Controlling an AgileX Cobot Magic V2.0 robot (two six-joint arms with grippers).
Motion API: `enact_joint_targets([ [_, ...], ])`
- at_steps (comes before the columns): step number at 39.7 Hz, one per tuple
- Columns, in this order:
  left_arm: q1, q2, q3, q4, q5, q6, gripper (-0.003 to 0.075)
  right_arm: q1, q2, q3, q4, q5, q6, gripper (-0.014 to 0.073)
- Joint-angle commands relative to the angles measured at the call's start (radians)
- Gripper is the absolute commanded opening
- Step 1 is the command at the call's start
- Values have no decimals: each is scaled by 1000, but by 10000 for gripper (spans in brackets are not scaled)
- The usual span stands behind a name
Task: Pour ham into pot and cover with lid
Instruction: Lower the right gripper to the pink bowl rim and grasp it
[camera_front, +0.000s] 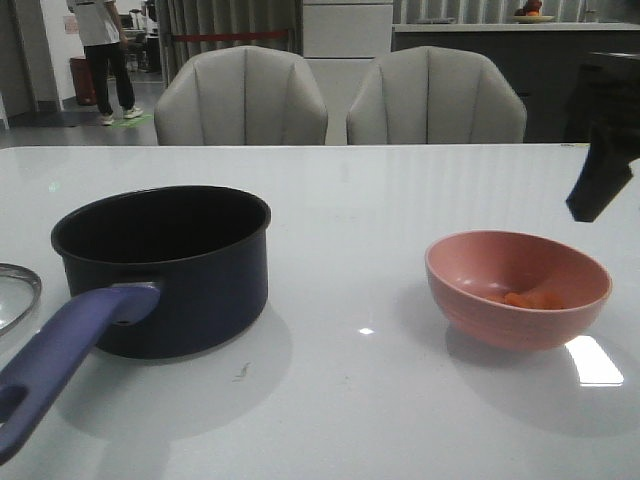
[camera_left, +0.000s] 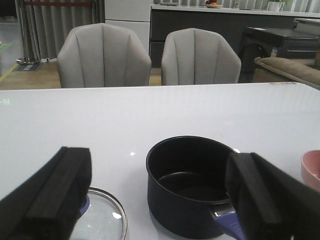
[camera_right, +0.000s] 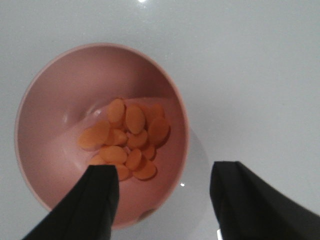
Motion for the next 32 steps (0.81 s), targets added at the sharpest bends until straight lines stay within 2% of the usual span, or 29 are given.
enact_joint_targets([
  [1,-6,12,-29,-8,-83,-3,582,-5,53,-85,56,4,-60,507],
  [9,-6,12,-29,-8,-83,-3,581,-11,195,-172,52,37,-76,507],
  [25,-6,12,-29,-8,-83,-3,581,-34,286,-195,50,4,-76,497],
  [28,-6,12,-29,-8,-83,-3,581,-34,302,-195,50,2,-77,437],
  [32,-6,12,-29,-8,-83,-3,581,-34,309,-195,52,3,-77,245],
])
